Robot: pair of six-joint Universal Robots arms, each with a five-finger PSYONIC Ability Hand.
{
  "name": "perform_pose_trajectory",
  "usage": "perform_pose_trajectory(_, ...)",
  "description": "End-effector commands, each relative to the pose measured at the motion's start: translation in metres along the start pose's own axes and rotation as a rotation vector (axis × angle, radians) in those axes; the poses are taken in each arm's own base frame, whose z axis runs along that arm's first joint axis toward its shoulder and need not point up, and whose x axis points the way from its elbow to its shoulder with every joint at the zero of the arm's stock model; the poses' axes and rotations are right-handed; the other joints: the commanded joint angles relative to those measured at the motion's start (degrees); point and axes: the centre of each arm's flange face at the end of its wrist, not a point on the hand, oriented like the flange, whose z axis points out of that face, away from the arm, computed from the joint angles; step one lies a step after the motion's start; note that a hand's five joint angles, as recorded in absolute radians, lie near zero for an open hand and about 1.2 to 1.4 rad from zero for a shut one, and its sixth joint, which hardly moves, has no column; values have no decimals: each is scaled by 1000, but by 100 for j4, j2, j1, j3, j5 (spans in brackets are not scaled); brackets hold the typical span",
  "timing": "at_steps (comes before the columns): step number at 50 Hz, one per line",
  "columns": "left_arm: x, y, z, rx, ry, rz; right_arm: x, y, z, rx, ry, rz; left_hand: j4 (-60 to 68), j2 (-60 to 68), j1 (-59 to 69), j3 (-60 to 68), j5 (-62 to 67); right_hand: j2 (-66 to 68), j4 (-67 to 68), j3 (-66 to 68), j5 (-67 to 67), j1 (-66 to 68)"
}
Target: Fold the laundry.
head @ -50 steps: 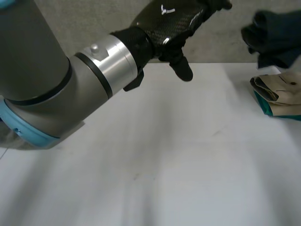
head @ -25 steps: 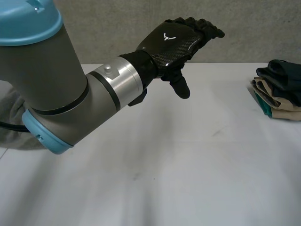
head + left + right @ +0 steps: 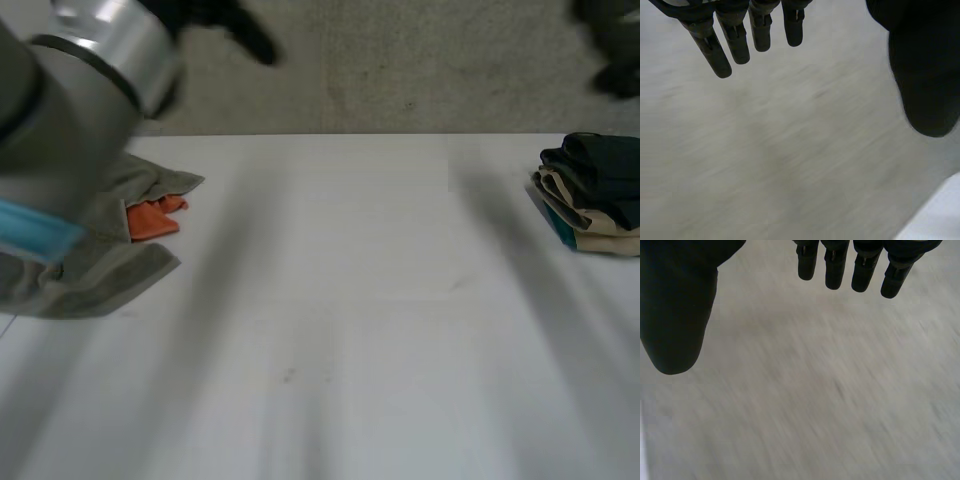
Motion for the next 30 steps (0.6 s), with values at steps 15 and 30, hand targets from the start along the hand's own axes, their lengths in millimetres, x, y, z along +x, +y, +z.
perform_pose_trajectory(15, -191, 302, 3, -627, -299, 676, -127, -11, -94, -301, -353, 283, -164, -100, -57, -193, -274, -235, -196, -193, -282, -306)
perform_pose_trajectory(30, -204, 307, 25, -476, -310, 685, -134, -10, -106, -331, -377, 288, 6836, 6900, 6943, 6807, 6726, -235, -196, -193, -282, -306)
